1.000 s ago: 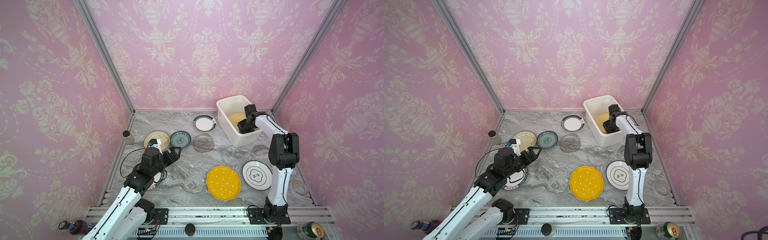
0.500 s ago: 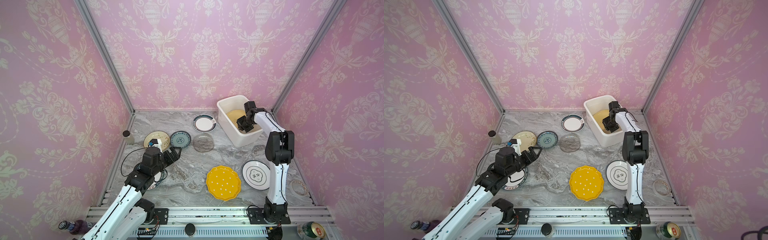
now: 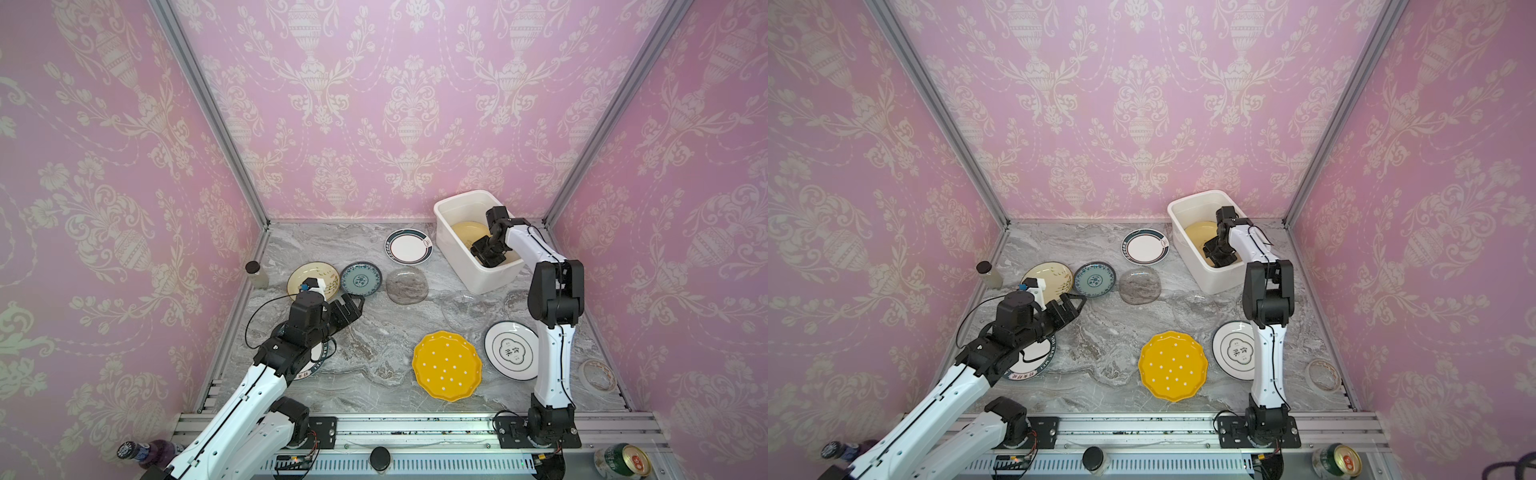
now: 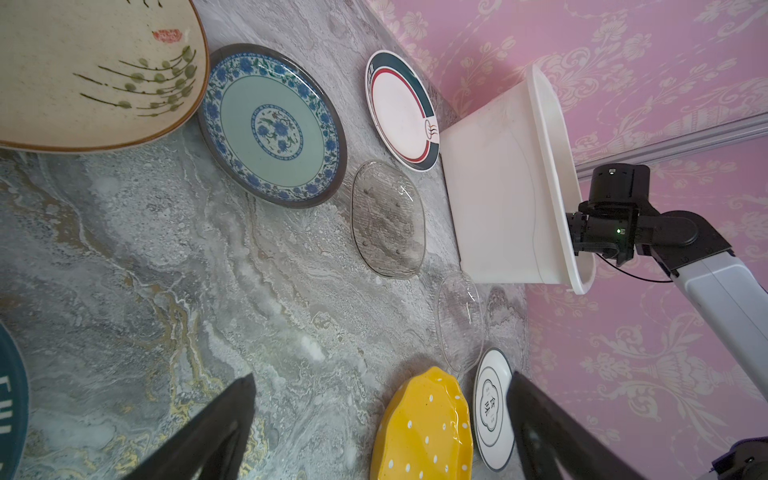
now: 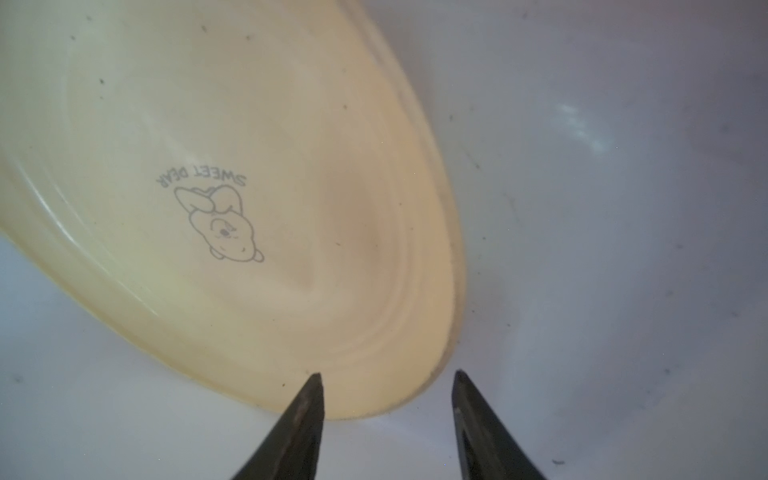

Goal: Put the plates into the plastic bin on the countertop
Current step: 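Lower the bear plate into the bin and open the right gripper, then withdraw the right gripper toward the polka-dot plate while the left gripper reaches it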

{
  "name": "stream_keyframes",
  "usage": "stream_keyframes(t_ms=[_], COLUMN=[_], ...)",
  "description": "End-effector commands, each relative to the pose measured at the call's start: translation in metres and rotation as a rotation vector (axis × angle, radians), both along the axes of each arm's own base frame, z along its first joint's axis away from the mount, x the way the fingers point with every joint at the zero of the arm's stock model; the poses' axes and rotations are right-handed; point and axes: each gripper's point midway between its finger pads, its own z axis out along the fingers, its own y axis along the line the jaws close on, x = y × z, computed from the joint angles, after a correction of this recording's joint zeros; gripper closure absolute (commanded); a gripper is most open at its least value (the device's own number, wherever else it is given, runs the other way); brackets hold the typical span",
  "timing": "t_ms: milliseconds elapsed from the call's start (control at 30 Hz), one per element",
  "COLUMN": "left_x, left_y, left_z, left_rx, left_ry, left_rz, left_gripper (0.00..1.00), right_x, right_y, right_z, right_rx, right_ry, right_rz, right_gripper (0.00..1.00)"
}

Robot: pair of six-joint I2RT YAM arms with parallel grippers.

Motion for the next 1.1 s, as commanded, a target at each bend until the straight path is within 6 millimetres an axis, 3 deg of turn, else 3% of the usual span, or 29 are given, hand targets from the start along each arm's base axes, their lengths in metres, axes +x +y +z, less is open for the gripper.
stream_keyframes(t_ms=[0, 267, 300, 633, 733, 867, 967, 1067], left_x=[0.001, 0.003, 0.003, -0.008, -0.016, -0.025, -0.03, -0.036], left_y=[0.002, 0.011, 0.013, 0.032, 0.038, 0.036, 0.031, 0.021], left_z=[0.024, 0.067, 0.073, 0.126, 0.141, 0.153, 0.155, 0.154], left_rx=[0.035, 0.161, 0.177, 0.317, 0.313, 0.292, 0.241, 0.171], left_ry=[-0.049, -0.157, -0.173, -0.251, -0.244, -0.221, -0.22, -0.21], left_rz=[-0.016, -0.04, -0.041, -0.037, -0.023, -0.049, -0.065, -0.099], left_gripper=[0.03, 0.01, 0.01, 0.01, 0.01, 0.01, 0.01, 0.01], right_x=[0.002, -0.013, -0.016, -0.03, -0.031, -0.036, -0.052, -0.086], right_y=[0.002, -0.018, -0.021, -0.027, -0.017, 0.012, 0.038, 0.064], right_z=[0.013, 0.055, 0.061, 0.123, 0.15, 0.204, 0.246, 0.28], right_rx=[-0.009, -0.189, -0.214, -0.338, -0.323, -0.272, -0.262, -0.262], right_ry=[-0.013, 0.031, 0.036, -0.061, -0.156, -0.348, -0.486, -0.593], right_rz=[0.043, 0.107, 0.114, 0.205, 0.238, 0.344, 0.465, 0.598], right_gripper=[0.32, 0.07, 0.01, 0.0, 0.01, 0.02, 0.03, 0.04])
